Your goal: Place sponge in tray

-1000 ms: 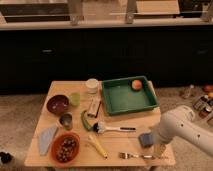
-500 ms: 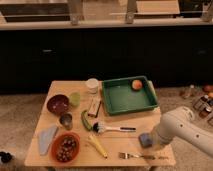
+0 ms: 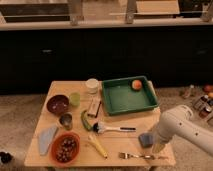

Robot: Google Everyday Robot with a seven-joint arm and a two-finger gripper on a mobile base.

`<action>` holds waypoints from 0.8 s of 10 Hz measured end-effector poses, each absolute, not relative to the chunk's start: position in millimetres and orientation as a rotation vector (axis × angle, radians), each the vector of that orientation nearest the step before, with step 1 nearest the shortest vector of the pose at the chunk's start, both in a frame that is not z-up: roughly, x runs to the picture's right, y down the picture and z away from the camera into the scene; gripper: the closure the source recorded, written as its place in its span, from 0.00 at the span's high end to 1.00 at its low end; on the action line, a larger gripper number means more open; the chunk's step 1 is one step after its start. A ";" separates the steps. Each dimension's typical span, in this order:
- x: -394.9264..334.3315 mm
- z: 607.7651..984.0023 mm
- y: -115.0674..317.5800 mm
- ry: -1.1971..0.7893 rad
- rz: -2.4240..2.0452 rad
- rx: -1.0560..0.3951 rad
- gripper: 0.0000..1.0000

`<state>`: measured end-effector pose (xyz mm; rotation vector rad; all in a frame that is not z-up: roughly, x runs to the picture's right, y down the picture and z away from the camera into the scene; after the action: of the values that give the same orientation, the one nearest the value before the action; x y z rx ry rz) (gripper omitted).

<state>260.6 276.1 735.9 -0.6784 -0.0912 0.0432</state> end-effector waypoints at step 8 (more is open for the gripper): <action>261.7 743.5 276.5 -0.106 -0.195 -0.678 0.80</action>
<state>261.7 276.5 743.5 -0.6781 -0.1060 -0.1954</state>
